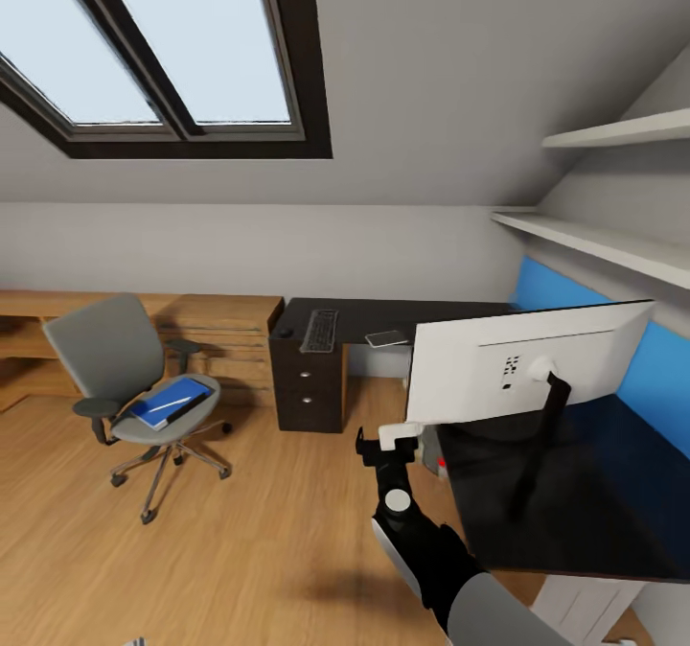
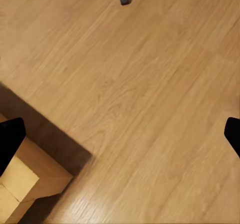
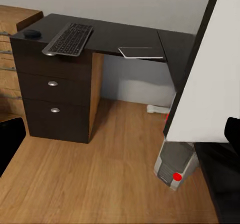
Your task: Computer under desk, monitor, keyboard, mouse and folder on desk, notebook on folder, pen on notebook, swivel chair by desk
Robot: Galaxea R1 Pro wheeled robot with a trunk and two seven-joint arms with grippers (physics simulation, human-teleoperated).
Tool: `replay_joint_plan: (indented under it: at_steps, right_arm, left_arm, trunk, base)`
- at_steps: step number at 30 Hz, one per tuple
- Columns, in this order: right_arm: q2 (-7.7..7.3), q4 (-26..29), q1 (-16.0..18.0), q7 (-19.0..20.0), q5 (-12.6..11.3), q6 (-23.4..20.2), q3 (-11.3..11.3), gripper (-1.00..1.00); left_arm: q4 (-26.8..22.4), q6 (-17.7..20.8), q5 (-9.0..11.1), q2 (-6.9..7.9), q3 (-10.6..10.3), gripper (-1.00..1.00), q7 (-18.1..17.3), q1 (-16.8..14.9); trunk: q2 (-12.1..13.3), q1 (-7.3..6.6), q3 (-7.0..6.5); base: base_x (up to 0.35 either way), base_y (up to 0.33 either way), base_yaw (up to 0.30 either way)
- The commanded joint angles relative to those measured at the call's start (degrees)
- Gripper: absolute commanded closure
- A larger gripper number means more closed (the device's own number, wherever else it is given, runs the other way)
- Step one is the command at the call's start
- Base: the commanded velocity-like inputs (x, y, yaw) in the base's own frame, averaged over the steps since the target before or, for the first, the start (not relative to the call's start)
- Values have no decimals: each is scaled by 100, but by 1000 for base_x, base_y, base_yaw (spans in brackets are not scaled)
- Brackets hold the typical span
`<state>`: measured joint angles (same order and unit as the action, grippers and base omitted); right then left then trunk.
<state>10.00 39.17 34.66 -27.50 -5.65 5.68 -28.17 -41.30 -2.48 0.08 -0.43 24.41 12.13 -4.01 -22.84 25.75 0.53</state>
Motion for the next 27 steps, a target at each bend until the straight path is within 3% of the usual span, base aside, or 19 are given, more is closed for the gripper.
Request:
replay_joint_plan:
  at_steps: [1,10,16,27]
  right_arm:
    - [0,-11,3,-47,-56,63,-20,-100]
    - [0,-38,-10,-85,-35,379,-18,-100]
    - [0,-40,-12,-94,-28,409,-16,-100]
    - [0,-41,-14,-420,-5,425,-24,-100]
  left_arm:
    - [6,-10,1,-1,10,-100,-45,-4]
    - [8,217,0,81,5,-100,-967,-4]
    - [8,282,0,98,10,-100,-1081,-3]
    - [12,274,0,44,12,-100,-1089,-4]
  trunk:
    - [-7,3,6]
    - [-7,3,6]
    - [-7,3,6]
    - [-7,3,6]
  base:
    - [0,332,-7]
    - [41,332,-160]
    - [160,286,-218]
    - [80,18,-12]
